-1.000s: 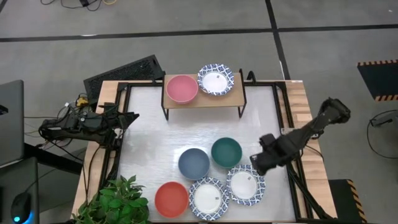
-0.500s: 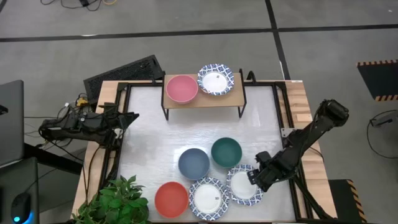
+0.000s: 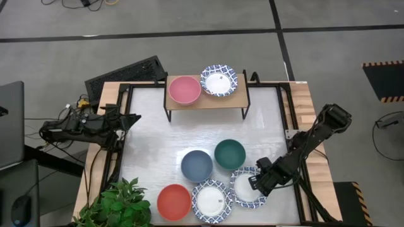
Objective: Place and stack bowls onto a shelf
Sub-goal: Stack the white patterned bowl on top of the white patterned bowl on the shelf
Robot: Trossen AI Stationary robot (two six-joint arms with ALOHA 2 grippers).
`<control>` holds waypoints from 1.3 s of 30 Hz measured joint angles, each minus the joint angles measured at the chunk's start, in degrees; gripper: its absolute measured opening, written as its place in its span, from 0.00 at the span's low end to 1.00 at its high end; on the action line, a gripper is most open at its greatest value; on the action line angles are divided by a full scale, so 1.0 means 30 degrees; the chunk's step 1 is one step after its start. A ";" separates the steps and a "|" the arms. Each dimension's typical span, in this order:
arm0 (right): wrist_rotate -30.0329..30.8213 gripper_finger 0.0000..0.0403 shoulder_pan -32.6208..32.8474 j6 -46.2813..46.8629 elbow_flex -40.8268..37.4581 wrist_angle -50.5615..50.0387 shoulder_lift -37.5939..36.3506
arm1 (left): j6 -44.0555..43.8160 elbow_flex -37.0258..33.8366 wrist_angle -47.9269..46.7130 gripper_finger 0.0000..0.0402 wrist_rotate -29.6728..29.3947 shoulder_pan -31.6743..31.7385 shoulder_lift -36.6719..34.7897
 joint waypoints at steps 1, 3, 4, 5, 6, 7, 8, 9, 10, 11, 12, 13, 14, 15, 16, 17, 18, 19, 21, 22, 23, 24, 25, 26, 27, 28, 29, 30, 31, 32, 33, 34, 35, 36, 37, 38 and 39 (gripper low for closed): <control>-0.0057 0.40 -0.0003 -0.0001 0.0000 -0.0015 0.0000 | 0.0000 -0.0007 -0.0007 0.75 -0.0007 -0.0004 0.0000; -0.0155 0.30 -0.0003 0.0003 0.0011 -0.0043 -0.0019 | 0.0000 -0.0001 0.0000 0.75 -0.0029 0.0000 0.0000; -0.0229 0.25 -0.0003 -0.0005 0.0031 -0.0067 -0.0036 | 0.0000 -0.0007 0.0000 0.75 -0.0059 -0.0001 0.0000; -0.0299 0.20 -0.0003 -0.0012 0.0044 -0.0097 -0.0044 | 0.0000 -0.0007 0.0000 0.75 -0.0065 0.0003 0.0000; -0.0329 0.16 -0.0003 -0.0018 0.0044 -0.0101 -0.0043 | 0.0000 -0.0007 0.0000 0.75 -0.0072 -0.0004 0.0000; -0.0363 0.12 -0.0003 -0.0008 0.0044 -0.0084 -0.0036 | 0.0000 -0.0007 0.0000 0.75 -0.0072 0.0003 0.0000; -0.0410 0.08 -0.0003 -0.0011 0.0044 -0.0061 -0.0036 | 0.0005 -0.0007 0.0000 0.75 -0.0065 -0.0001 0.0000; -0.0486 0.05 -0.0003 -0.0011 0.0040 -0.0060 -0.0043 | 0.0000 -0.0007 0.0000 0.75 -0.0072 0.0003 0.0000; -0.0678 0.05 -0.0003 -0.0005 0.0037 -0.0070 -0.0094 | 0.0007 -0.0007 0.0000 0.75 -0.0073 0.0000 0.0000; -0.0908 0.05 -0.0003 -0.0005 0.0036 -0.0127 -0.0162 | 0.0007 -0.0007 0.0000 0.75 -0.0080 0.0003 0.0000; -0.1173 0.05 -0.0007 -0.0005 0.0036 -0.0152 -0.0179 | 0.0074 -0.0007 0.0000 0.75 -0.0087 -0.0004 0.0000; -0.1385 0.06 -0.0071 0.0014 0.0045 -0.0239 -0.0182 | 0.0127 -0.0007 0.0000 0.75 -0.0105 -0.0004 0.0000; -0.1535 0.07 -0.0112 0.0086 0.0121 -0.0411 -0.0182 | 0.0143 -0.0007 0.0000 0.75 -0.0121 0.0003 0.0000; -0.1599 0.07 -0.0103 0.0127 0.0240 -0.0561 -0.0225 | 0.0146 -0.0007 -0.0007 0.75 -0.0123 -0.0004 0.0000; -0.1676 0.08 -0.0076 0.0130 0.0345 -0.0681 -0.0329 | 0.0146 -0.0007 0.0000 0.75 -0.0123 0.0003 0.0000; -0.1788 0.08 -0.0076 0.0127 0.0500 -0.0879 -0.0428 | 0.0146 -0.0007 -0.0002 0.75 -0.0123 -0.0002 0.0000; -0.1804 0.07 -0.0076 0.0120 0.0647 -0.1033 -0.0546 | 0.0146 -0.0007 0.0000 0.75 -0.0123 0.0003 0.0000; -0.1811 0.06 -0.0076 0.0125 0.0818 -0.1254 -0.0711 | 0.0146 -0.0007 -0.0004 0.75 -0.0123 -0.0003 0.0000; -0.1860 0.05 -0.0076 0.0105 0.1090 -0.1747 -0.1218 | 0.0146 -0.0007 -0.0007 0.75 -0.0123 0.0002 0.0000; -0.1858 0.05 -0.0076 0.0063 0.1282 -0.2011 -0.1507 | 0.0146 -0.0007 -0.0005 0.75 -0.0123 0.0001 0.0000; -0.1856 0.05 -0.0076 0.0026 0.1506 -0.2296 -0.1796 | 0.0149 -0.0007 -0.0007 0.75 -0.0123 -0.0004 0.0000; -0.1849 0.05 -0.0076 -0.0029 0.1765 -0.2670 -0.2084 | 0.0153 -0.0007 -0.0007 0.75 -0.0123 0.0001 0.0000; -0.1841 0.05 -0.0076 -0.0072 0.2052 -0.3124 -0.2413 | 0.0153 -0.0007 -0.0007 0.75 -0.0123 -0.0002 0.0000; -0.1841 0.05 -0.0076 -0.0079 0.2371 -0.3611 -0.2756 | 0.0153 -0.0007 -0.0007 0.75 -0.0122 0.0003 0.0000; -0.1834 0.05 -0.0076 -0.0094 0.2736 -0.4115 -0.3075 | 0.0153 -0.0007 -0.0007 0.75 -0.0116 -0.0004 0.0000; -0.1834 0.05 -0.0076 -0.0214 0.3121 -0.4617 -0.3383 | 0.0153 -0.0007 -0.0007 0.75 -0.0116 0.0003 0.0000; -0.1820 0.05 -0.0076 -0.0399 0.3540 -0.5217 -0.3712 | 0.0153 -0.0007 -0.0007 0.75 -0.0116 -0.0002 0.0000; -0.1799 0.05 -0.0076 -0.0519 0.3960 -0.5833 -0.4029 | 0.0153 -0.0007 -0.0012 0.75 -0.0116 0.0003 0.0000; -0.1782 0.05 -0.0085 -0.0587 0.4430 -0.6476 -0.4338 | 0.0153 -0.0007 -0.0019 0.75 -0.0116 0.0003 0.0000; -0.1649 0.05 -0.0145 -0.0704 0.4919 -0.7098 -0.4635 | 0.0153 -0.0007 -0.0039 0.75 -0.0116 -0.0002 0.0000; -0.1370 0.05 -0.0218 -0.0896 0.5406 -0.7723 -0.4899 | 0.0159 -0.0007 -0.0062 0.75 -0.0116 -0.0003 0.0000; -0.1081 0.05 -0.0335 -0.1068 0.5890 -0.8284 -0.5146 | 0.0157 -0.0007 -0.0117 0.75 -0.0116 -0.0004 0.0000; -0.0677 0.05 -0.0498 -0.1260 0.6426 -0.8852 -0.5399 | 0.0160 -0.0007 -0.0215 0.75 -0.0116 0.0003 0.0000; -0.0084 0.05 -0.0720 -0.1457 0.6942 -0.9416 -0.5610 | 0.0160 -0.0007 -0.0304 0.75 -0.0116 -0.0003 0.0000; 0.0648 0.05 -0.0994 -0.1625 0.7455 -0.9969 -0.5788 | 0.0158 -0.0007 -0.0348 0.75 -0.0116 -0.0004 0.0000; 0.1377 0.05 -0.1296 -0.1852 0.7942 -1.0436 -0.5937 | 0.0160 -0.0007 -0.0350 0.75 -0.0116 0.0001 0.0000; 0.2179 0.05 -0.1703 -0.2239 0.8403 -1.0843 -0.6060 | 0.0160 -0.0007 -0.0348 0.75 -0.0116 0.0000 0.0000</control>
